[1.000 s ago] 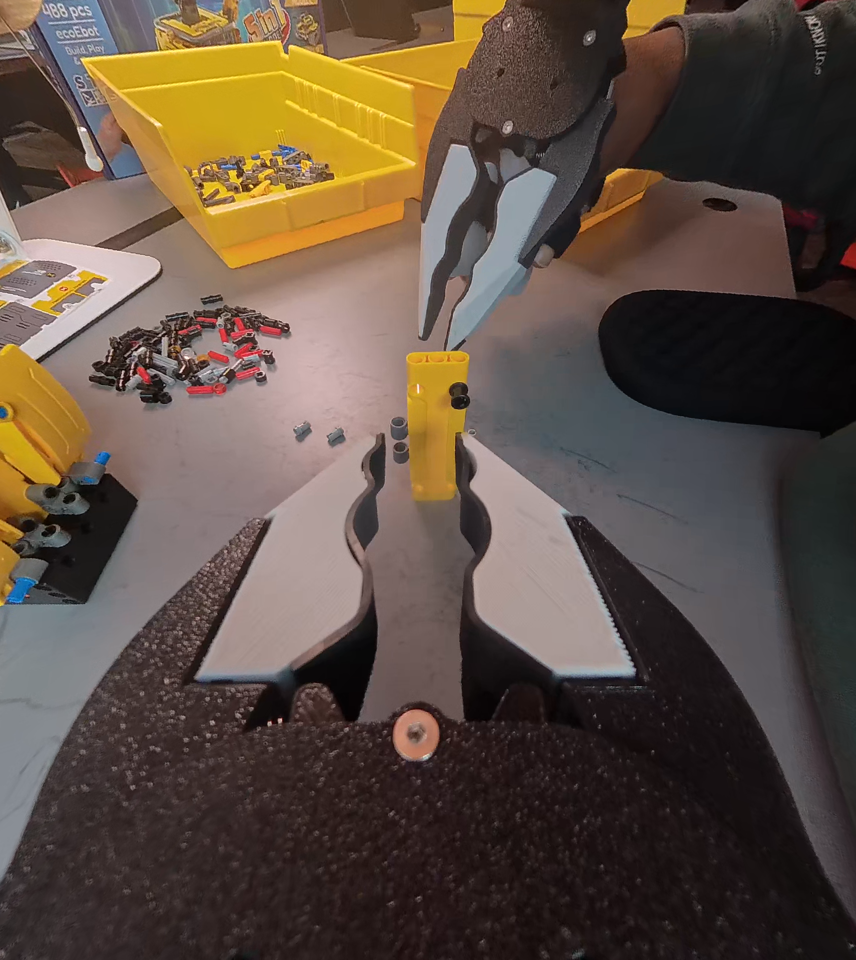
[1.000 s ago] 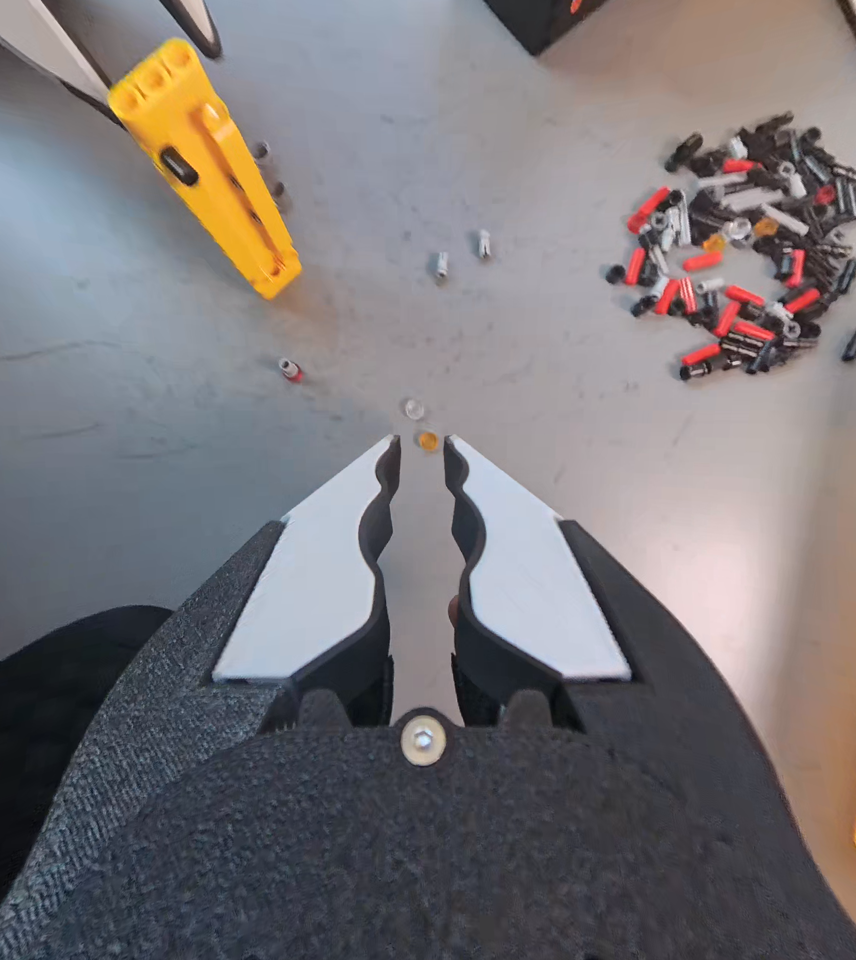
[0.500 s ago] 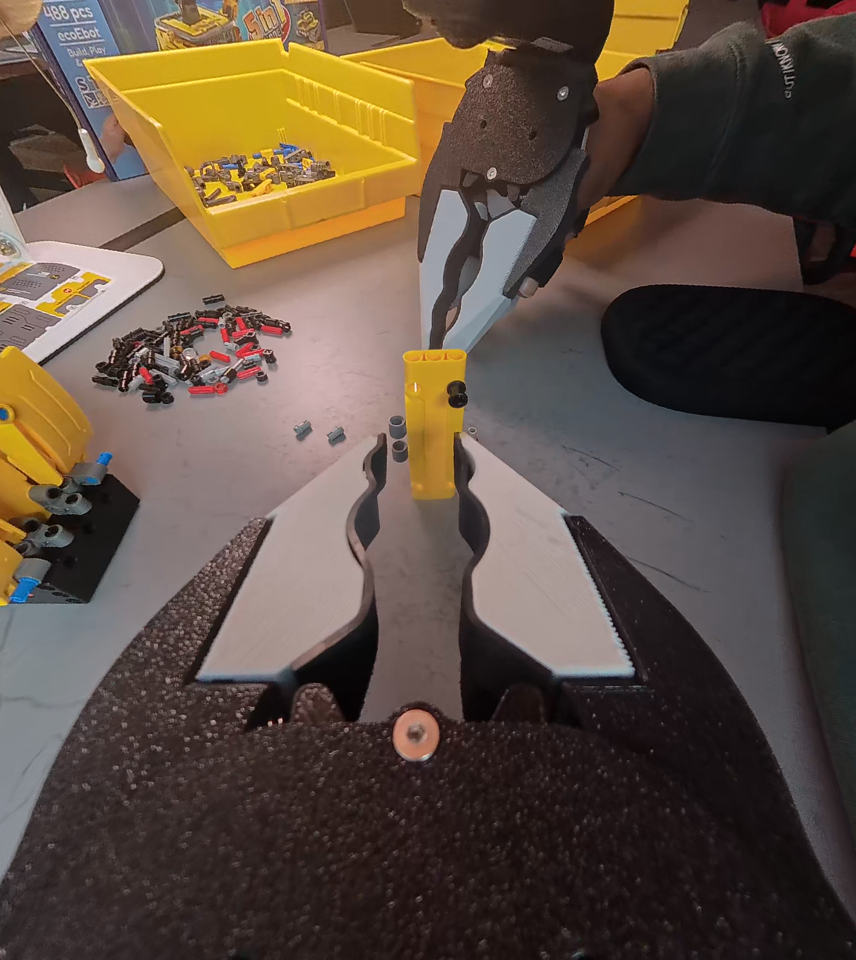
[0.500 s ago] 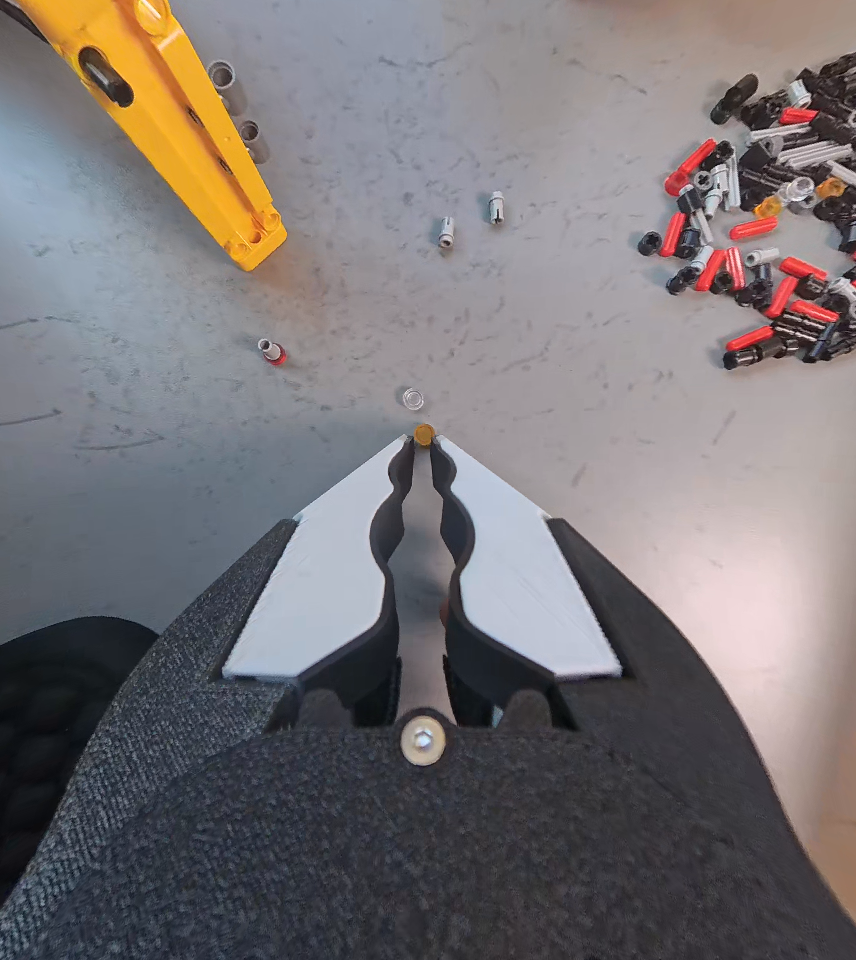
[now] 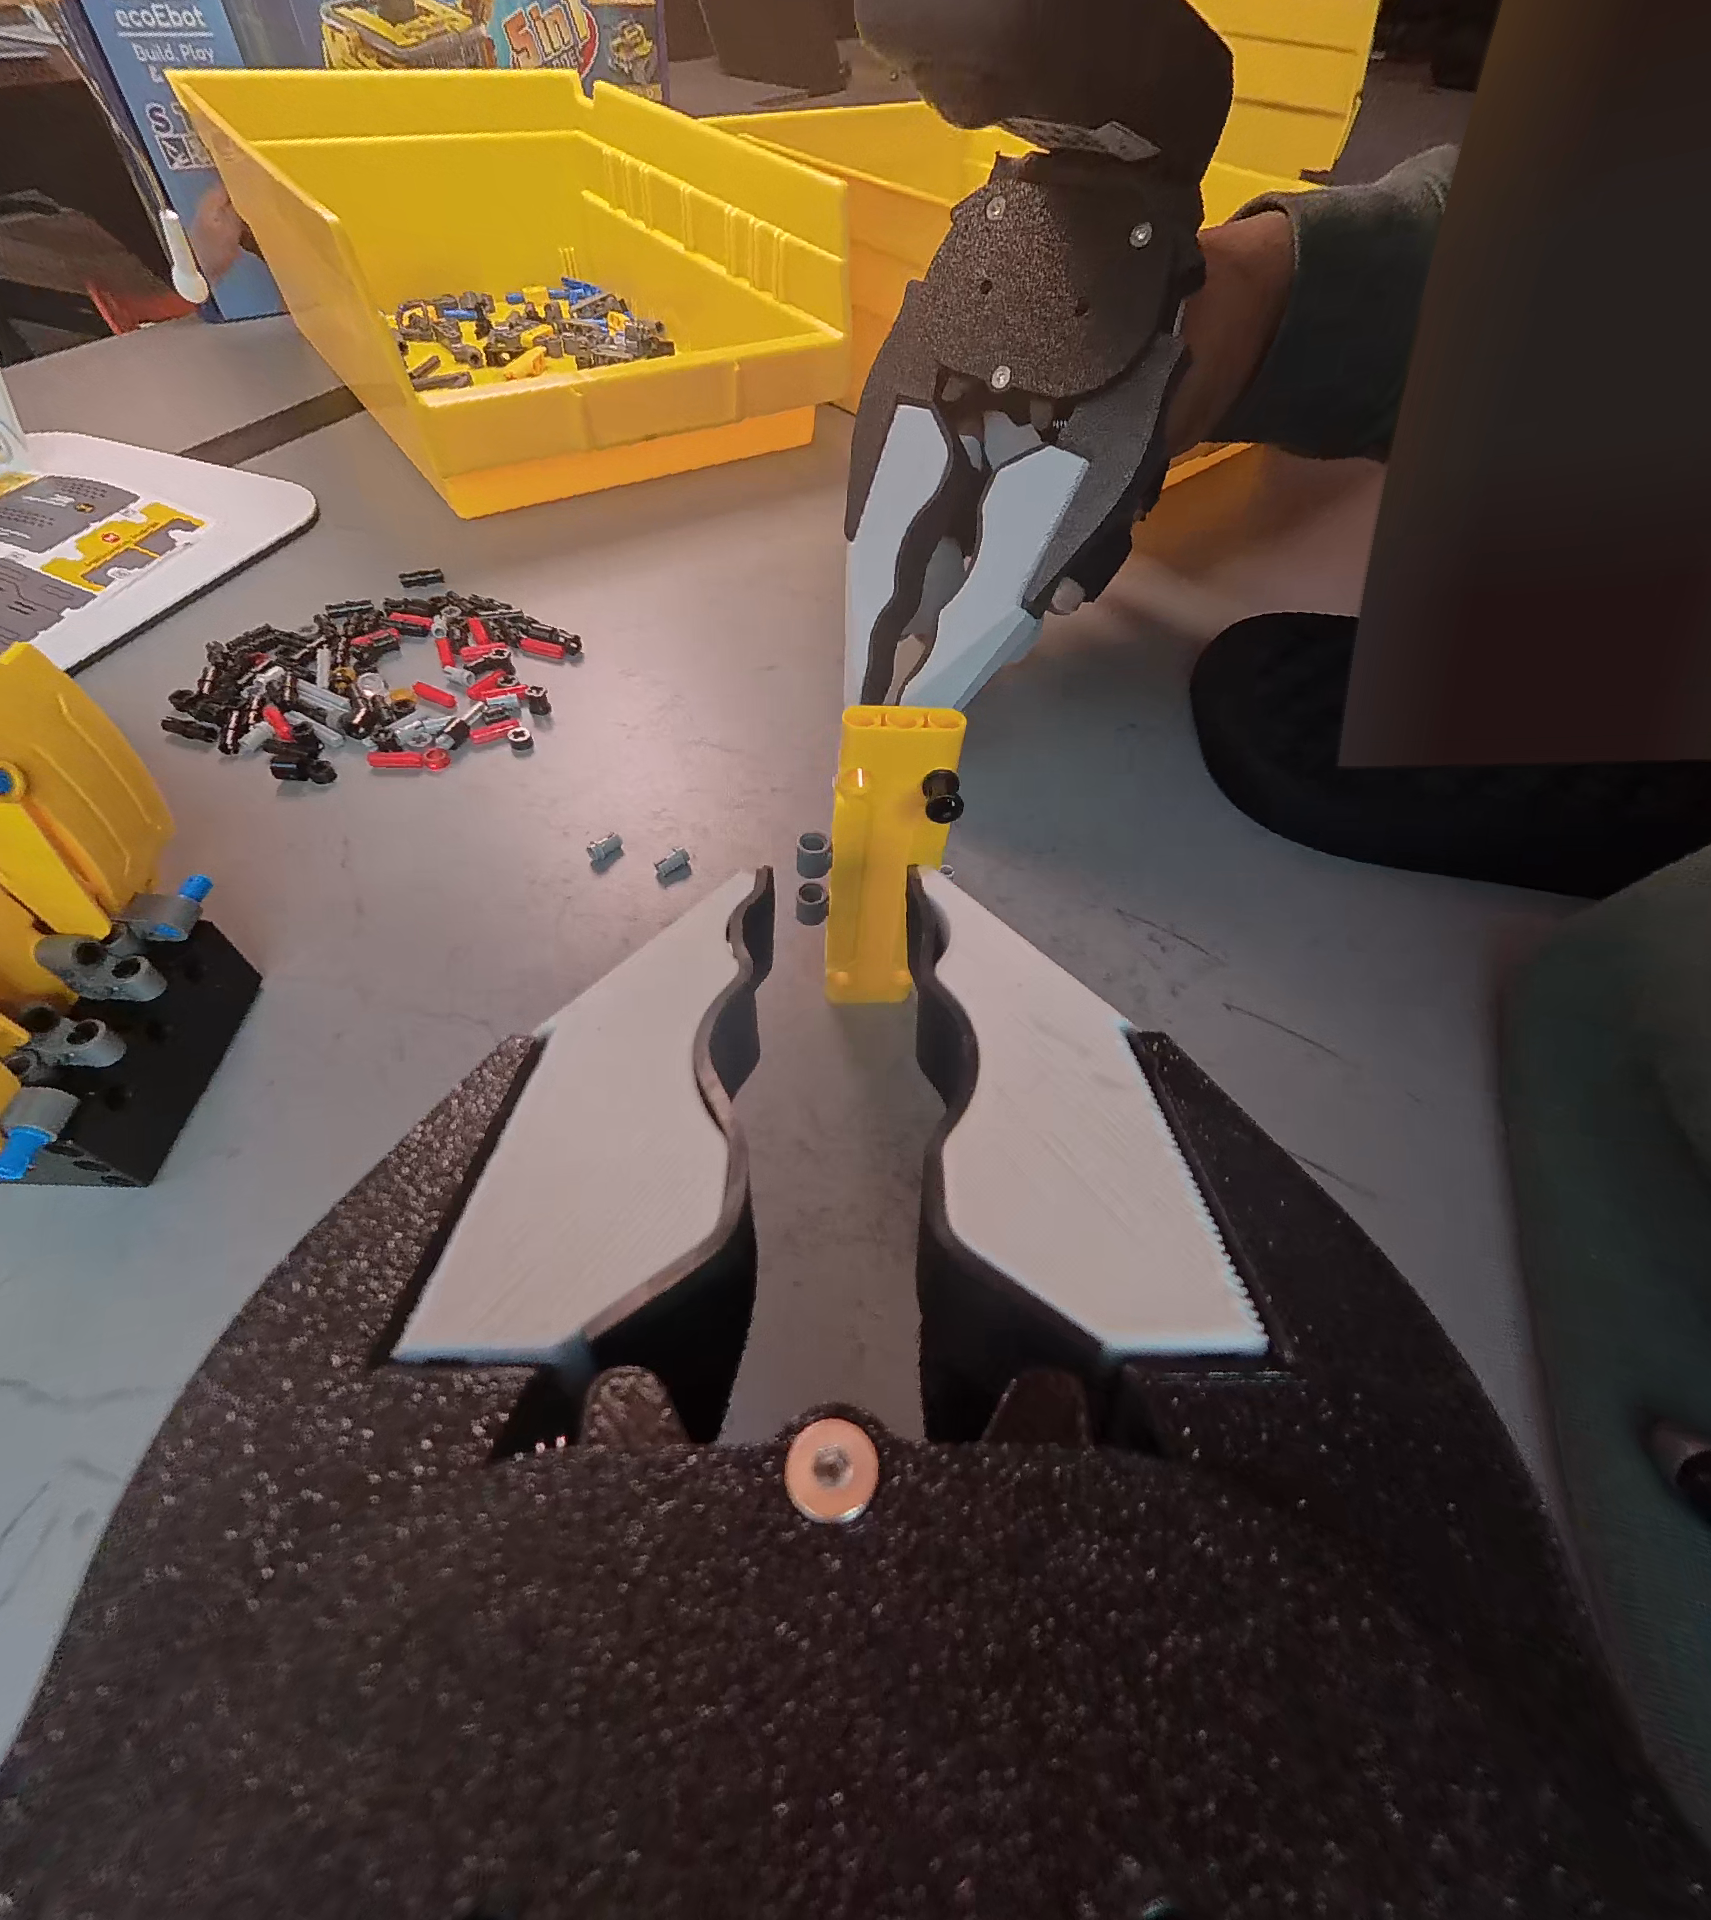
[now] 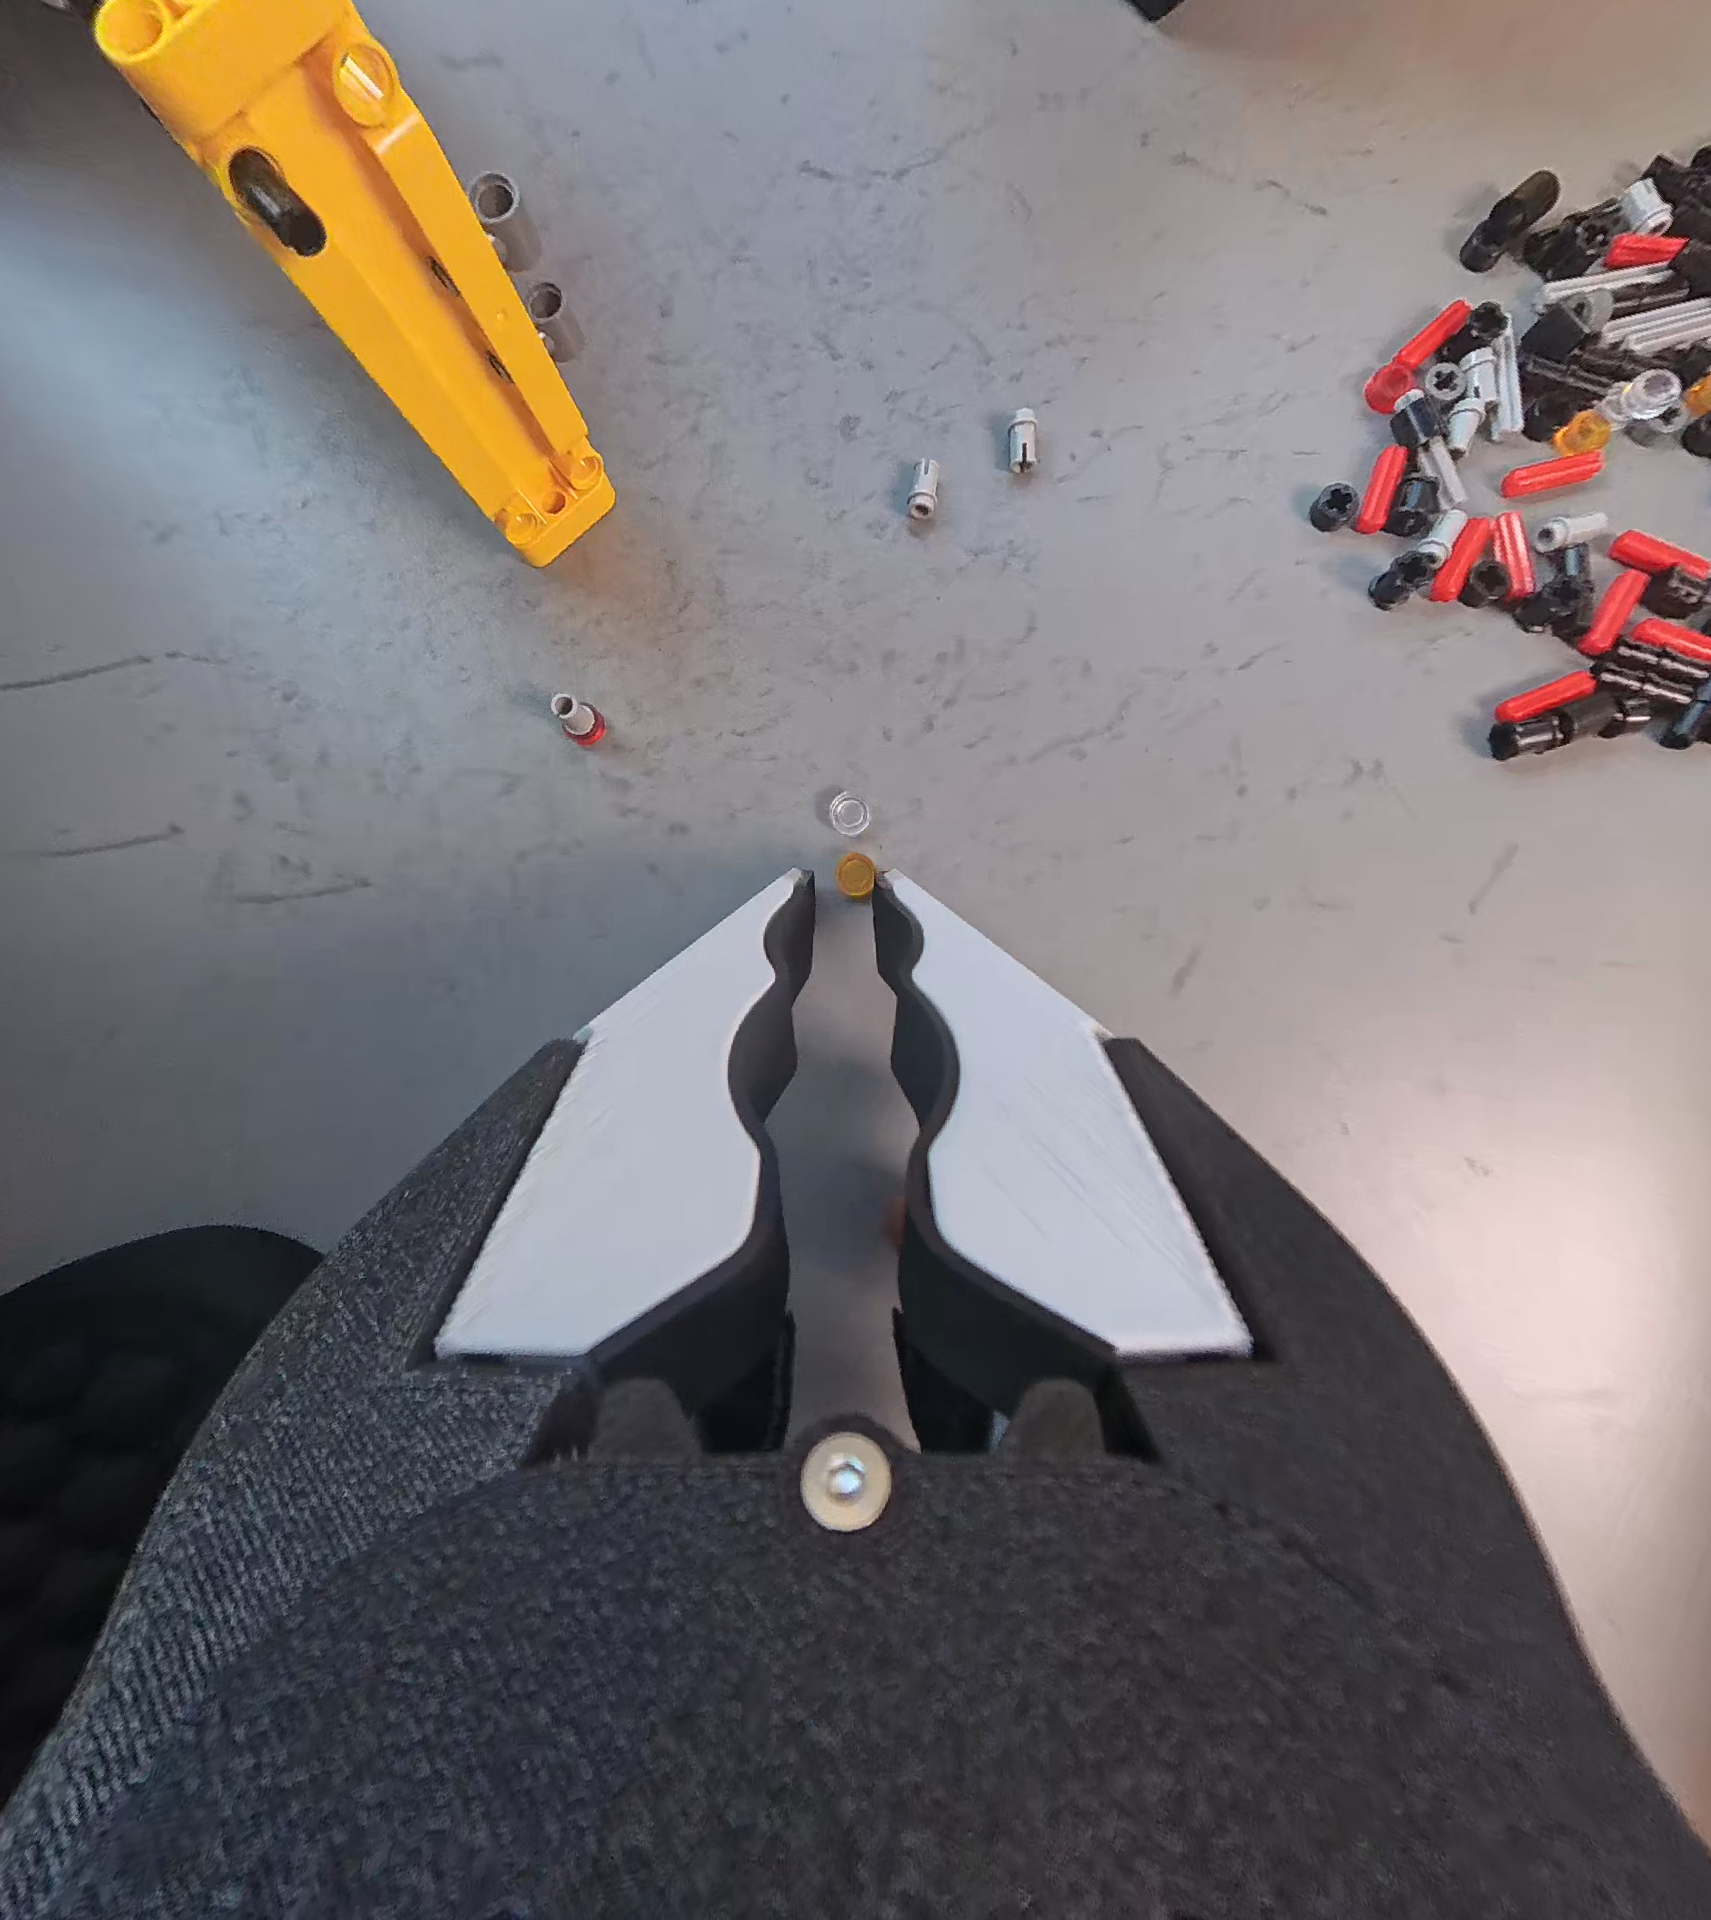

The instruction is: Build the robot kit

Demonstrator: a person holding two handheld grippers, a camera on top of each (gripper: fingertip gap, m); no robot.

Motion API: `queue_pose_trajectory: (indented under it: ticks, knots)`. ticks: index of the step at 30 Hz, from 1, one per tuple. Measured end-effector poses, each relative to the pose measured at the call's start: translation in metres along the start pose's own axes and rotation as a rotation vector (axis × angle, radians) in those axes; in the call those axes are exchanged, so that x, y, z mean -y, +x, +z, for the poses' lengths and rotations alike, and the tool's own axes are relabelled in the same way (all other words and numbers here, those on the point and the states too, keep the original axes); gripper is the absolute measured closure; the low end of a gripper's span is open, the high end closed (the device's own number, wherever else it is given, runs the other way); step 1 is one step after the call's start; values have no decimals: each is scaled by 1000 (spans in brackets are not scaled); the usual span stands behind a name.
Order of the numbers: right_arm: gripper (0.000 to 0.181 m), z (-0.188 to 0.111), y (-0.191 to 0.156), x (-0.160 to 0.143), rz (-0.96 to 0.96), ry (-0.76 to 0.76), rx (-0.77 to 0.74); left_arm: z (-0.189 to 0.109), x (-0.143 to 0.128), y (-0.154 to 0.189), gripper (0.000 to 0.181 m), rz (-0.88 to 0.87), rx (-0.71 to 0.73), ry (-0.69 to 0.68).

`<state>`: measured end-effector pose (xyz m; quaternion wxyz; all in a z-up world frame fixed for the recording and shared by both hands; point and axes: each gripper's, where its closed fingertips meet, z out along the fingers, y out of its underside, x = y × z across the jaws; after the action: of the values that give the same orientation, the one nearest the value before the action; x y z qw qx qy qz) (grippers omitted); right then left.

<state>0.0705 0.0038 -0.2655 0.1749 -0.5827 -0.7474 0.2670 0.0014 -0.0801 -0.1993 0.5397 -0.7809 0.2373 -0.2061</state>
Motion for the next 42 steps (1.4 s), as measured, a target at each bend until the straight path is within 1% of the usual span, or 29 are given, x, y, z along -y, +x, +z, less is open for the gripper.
queue_pose_trajectory:
  ticks: [3,6,10,11,13,15,17,25,30,35,42]
  knots:
    - [174,3,1,3,-2,-2,7,0,0,-1,157,-14,-3,1]
    - [175,3,-5,3,-22,-6,40,-1,1,-2,157,-23,-3,7]
    - [174,-7,-27,12,41,60,161,-2,2,-3,157,-27,-4,14]
    - [168,-10,-32,13,64,76,195,-2,2,-2,157,-27,-6,13]
    - [165,-11,-28,10,80,71,165,-1,1,-2,157,-25,-8,12]
    - [168,-13,-21,4,58,51,105,-1,1,-1,157,-22,-10,11]
    - [169,-14,-20,-1,56,32,86,-1,1,-1,157,-20,-11,10]
    - [170,-23,-40,-15,-29,-5,81,-1,1,-1,157,-16,-9,9]
    - [172,-19,-52,-15,-81,-4,73,-1,0,0,157,-7,-9,3]
    - [180,-10,-55,-19,-110,-36,60,-1,1,0,158,-5,-5,8]
    - [177,-10,-50,-13,-128,-14,20,-2,2,0,158,-6,-6,14]
